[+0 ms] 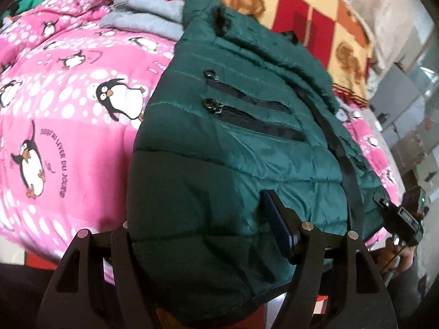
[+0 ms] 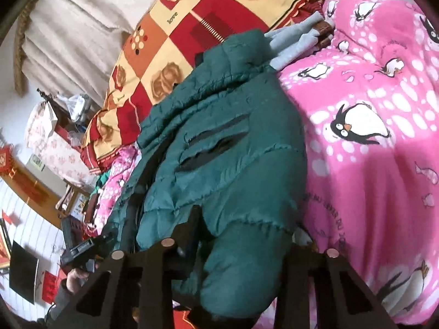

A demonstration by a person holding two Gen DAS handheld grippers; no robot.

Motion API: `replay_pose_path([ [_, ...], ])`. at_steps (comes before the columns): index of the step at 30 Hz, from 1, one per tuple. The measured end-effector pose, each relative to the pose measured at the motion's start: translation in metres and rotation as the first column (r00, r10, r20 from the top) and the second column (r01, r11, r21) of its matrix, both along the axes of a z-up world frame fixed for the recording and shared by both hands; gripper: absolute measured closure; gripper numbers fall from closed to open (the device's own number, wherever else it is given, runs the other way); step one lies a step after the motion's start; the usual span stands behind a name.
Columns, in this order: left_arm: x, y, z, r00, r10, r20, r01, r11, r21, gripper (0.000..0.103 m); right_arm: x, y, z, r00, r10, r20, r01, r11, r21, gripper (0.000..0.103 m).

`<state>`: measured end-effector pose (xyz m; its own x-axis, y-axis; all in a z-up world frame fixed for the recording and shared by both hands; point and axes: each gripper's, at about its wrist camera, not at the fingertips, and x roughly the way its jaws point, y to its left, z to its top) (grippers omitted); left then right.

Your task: Fold large clothes

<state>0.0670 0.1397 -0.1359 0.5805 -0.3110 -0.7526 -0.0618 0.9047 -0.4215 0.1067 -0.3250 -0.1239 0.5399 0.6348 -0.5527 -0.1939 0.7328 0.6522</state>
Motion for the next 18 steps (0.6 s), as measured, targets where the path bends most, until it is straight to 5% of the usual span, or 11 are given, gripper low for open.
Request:
replay_pose_path([
  [8, -0.002, -0.012, -0.002, 0.997, 0.034, 0.062, -0.040, 0.995, 0.087, 0.032, 0.004, -0.005, -0.015, 0.998, -0.038, -0.047, 0.041, 0.998, 0.045, 0.071],
  [18, -0.002, -0.015, -0.003, 0.991, 0.087, 0.101, -0.099, 0.987, 0.126, 0.030, 0.001, 0.007, -0.005, 1.000, -0.025, 0.011, 0.025, 0.997, -0.068, 0.075],
])
